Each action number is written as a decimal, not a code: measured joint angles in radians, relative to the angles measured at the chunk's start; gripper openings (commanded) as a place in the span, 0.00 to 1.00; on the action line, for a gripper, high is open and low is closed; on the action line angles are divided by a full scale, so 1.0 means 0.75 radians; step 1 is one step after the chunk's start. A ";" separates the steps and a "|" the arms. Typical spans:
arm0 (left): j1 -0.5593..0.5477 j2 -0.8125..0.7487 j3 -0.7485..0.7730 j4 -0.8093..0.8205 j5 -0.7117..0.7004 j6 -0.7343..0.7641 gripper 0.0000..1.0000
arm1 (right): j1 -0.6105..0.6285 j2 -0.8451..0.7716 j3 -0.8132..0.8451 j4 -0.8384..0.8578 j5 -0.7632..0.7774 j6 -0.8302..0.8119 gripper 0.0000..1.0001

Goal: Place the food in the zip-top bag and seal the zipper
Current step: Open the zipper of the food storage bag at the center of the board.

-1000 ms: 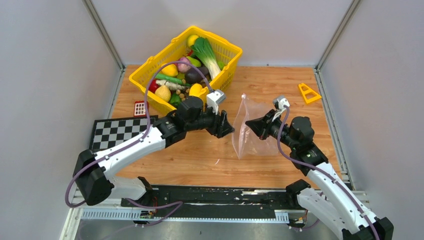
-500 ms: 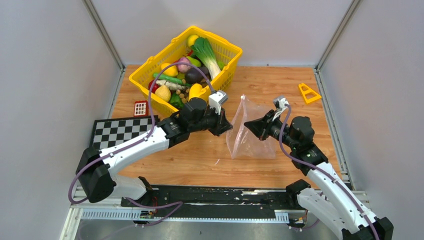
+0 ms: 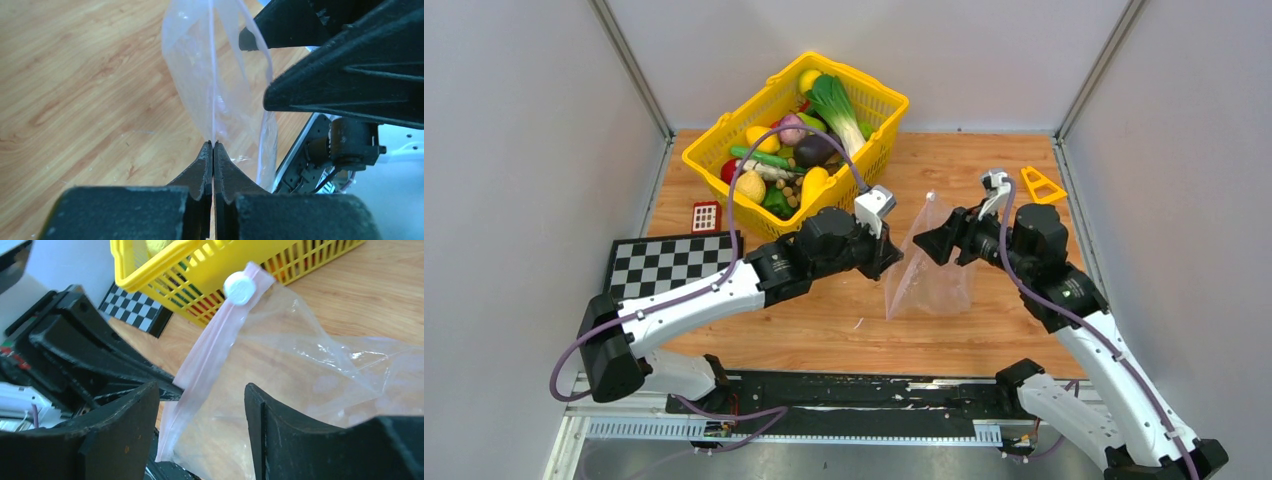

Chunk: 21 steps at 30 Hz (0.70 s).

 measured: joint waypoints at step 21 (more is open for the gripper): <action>-0.179 0.071 0.248 -0.177 -0.400 0.006 0.00 | 0.465 0.216 0.432 -0.584 0.904 0.075 0.46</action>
